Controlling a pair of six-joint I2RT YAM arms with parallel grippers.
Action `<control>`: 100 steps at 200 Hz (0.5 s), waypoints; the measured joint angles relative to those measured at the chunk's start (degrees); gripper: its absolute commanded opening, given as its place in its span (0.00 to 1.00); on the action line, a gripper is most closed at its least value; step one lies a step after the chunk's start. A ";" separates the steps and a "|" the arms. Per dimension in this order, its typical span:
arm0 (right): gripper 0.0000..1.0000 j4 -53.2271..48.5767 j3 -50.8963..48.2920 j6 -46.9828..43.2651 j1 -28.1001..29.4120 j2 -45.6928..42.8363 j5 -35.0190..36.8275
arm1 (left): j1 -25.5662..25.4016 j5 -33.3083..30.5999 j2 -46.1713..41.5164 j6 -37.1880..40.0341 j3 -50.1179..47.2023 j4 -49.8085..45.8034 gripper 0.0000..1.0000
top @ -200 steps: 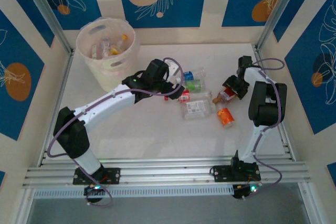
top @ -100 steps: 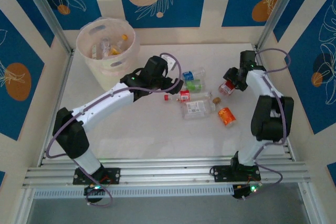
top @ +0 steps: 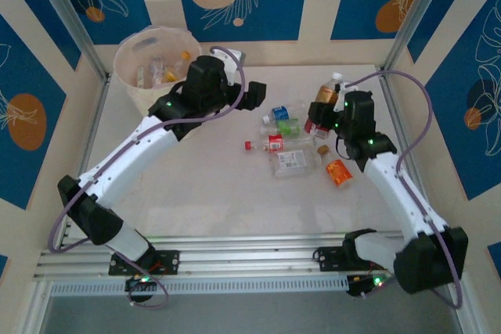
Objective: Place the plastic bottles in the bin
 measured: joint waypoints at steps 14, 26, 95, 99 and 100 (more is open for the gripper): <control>0.59 2.82 -1.11 -2.21 3.13 -3.45 -0.35 | 0.00 2.78 0.00 -0.44 2.54 -0.02 1.00; 0.59 5.18 -1.79 -3.85 5.20 -5.57 -0.94 | 0.00 5.99 0.02 -0.59 4.61 -0.02 1.00; 0.59 11.85 -2.43 -8.83 11.34 -7.93 -7.96 | 0.00 26.97 2.62 -0.44 14.21 0.28 0.95; 0.59 12.00 -2.43 -8.87 11.50 -7.93 -8.28 | 0.00 28.20 3.15 -0.46 14.88 0.28 0.95; 0.59 12.09 -2.43 -8.87 11.56 -7.93 -8.44 | 0.00 28.59 3.39 -0.46 15.10 0.28 0.94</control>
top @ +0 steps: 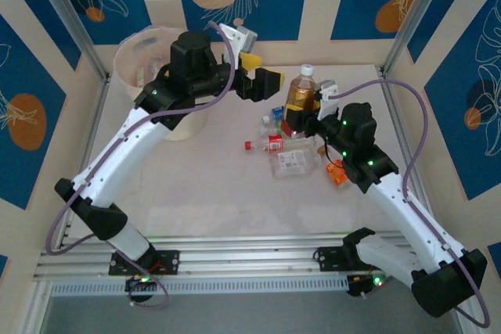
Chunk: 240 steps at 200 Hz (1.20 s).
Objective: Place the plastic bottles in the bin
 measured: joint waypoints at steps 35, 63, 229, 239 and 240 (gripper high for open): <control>0.59 0.46 0.00 -0.26 1.42 0.13 -2.32 | 0.00 7.30 5.88 -0.55 6.14 -0.59 0.86; 0.58 0.63 0.02 -0.68 2.73 0.79 -2.93 | 0.00 11.28 10.21 -1.27 10.03 -1.84 0.81; 0.58 0.63 1.29 -1.92 5.18 2.93 -3.54 | 0.11 8.20 13.66 1.20 13.73 -11.26 0.53; 0.58 0.66 1.49 -2.03 5.29 2.97 -3.52 | 0.11 8.22 13.77 1.44 13.73 -11.43 0.45; 0.58 0.66 1.51 -2.05 5.29 2.97 -3.52 | 0.11 8.22 13.77 1.60 13.73 -11.45 0.45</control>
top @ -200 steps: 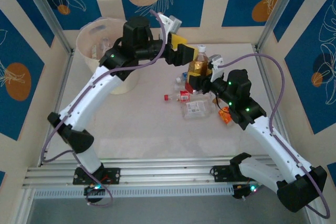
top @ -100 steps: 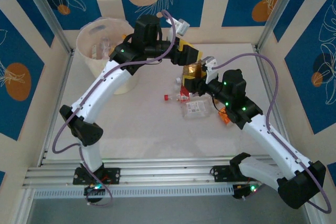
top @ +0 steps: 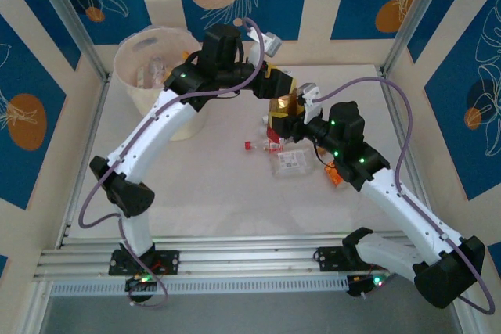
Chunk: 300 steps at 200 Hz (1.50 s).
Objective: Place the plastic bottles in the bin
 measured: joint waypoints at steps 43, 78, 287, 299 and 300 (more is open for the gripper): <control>0.58 -0.22 0.09 -0.04 0.09 0.07 0.02 | 0.09 -0.33 0.04 0.02 0.02 -0.04 0.28; 0.75 -0.44 0.35 -0.02 0.09 0.33 0.28 | 0.11 -0.90 0.04 1.11 0.09 0.00 0.00; 0.99 -19.91 5.27 6.10 0.22 -8.94 17.44 | 25.49 -41.59 -4.46 18.91 0.85 19.50 0.00; 0.99 -20.94 5.27 6.67 0.22 -9.94 18.32 | 27.45 -42.71 -3.15 18.18 1.11 19.71 0.00; 0.99 -21.00 5.27 6.69 0.22 -9.99 18.34 | 27.56 -42.75 -3.08 18.10 1.11 19.71 0.00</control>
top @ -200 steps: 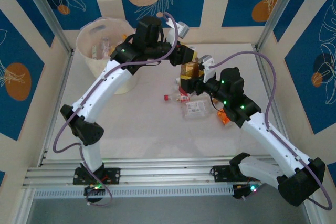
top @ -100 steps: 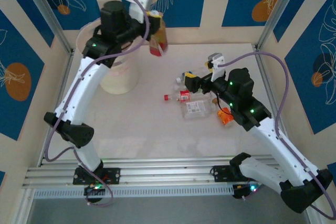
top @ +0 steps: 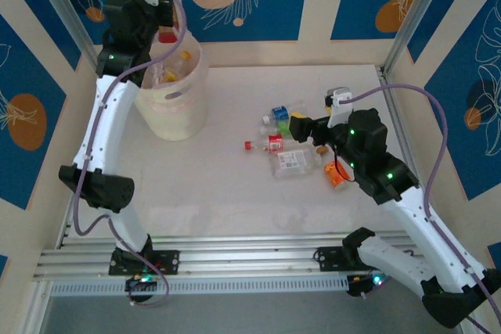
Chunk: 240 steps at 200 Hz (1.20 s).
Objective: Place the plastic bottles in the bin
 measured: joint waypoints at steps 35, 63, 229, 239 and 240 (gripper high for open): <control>0.99 -2.86 0.00 0.66 0.00 -1.60 2.27 | 3.41 -1.27 3.89 -3.21 -0.20 -1.03 0.00; 0.99 -4.46 -0.15 1.14 0.00 -2.14 3.15 | 4.20 -1.22 6.36 -5.73 -0.55 -1.31 0.00; 0.99 -17.81 -1.25 9.33 0.00 -2.69 12.50 | 7.43 6.12 15.87 -21.77 -1.55 -7.74 0.05; 0.99 -19.58 -1.25 10.43 -0.02 -2.45 13.77 | 7.54 6.14 16.15 -21.79 -1.57 -7.08 0.08; 0.99 -19.74 -1.25 10.51 -0.02 -2.45 13.88 | 7.56 6.12 16.15 -21.79 -1.60 -7.08 0.09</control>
